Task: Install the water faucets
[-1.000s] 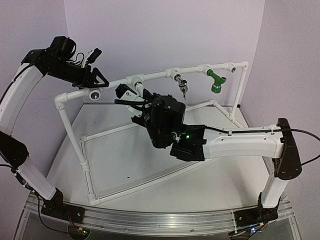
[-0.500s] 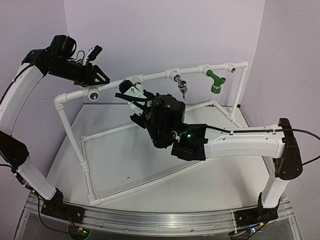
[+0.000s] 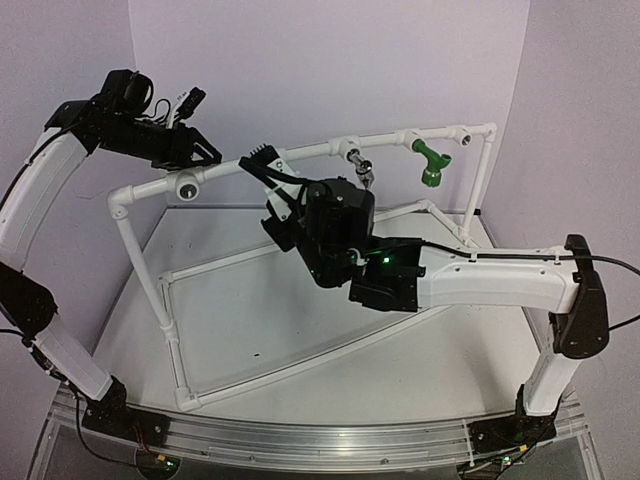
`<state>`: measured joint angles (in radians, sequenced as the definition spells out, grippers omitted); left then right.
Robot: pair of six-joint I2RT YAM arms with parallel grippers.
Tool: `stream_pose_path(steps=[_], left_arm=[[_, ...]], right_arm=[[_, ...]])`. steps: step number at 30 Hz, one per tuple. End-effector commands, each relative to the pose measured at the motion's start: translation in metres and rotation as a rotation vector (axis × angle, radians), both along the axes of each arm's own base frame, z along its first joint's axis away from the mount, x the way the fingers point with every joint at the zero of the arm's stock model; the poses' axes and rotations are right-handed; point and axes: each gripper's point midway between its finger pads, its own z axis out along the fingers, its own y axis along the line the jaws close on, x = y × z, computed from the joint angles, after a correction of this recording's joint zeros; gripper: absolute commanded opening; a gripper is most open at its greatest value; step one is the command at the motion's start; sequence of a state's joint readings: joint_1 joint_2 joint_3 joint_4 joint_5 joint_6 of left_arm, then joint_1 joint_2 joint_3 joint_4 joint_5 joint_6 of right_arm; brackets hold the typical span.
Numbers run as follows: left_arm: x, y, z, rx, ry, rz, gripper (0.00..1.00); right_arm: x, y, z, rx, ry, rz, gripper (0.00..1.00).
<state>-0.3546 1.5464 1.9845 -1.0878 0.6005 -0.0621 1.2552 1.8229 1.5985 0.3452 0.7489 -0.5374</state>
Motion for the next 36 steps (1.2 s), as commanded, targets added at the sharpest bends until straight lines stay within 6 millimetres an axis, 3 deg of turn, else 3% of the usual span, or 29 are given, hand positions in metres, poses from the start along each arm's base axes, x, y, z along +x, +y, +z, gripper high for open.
stream_pose_path(steps=[1,8,18,28,36], left_arm=[[-0.031,-0.013,-0.009,-0.035,0.115,-0.077,0.34],[-0.03,-0.012,-0.01,-0.031,0.114,-0.072,0.33],[-0.028,-0.012,-0.009,-0.03,0.112,-0.062,0.33],[-0.028,-0.011,-0.009,-0.033,0.107,-0.056,0.32],[-0.03,-0.01,-0.009,-0.035,0.101,-0.049,0.32]], right_arm=[[0.01,-0.01,0.057,0.24,-0.006,0.047,0.0],[0.012,-0.014,0.053,0.332,0.074,0.06,0.0],[0.016,-0.013,0.016,0.313,0.137,0.035,0.0],[0.018,-0.007,0.007,0.368,0.138,0.048,0.0],[0.013,-0.003,0.02,0.43,0.142,0.105,0.0]])
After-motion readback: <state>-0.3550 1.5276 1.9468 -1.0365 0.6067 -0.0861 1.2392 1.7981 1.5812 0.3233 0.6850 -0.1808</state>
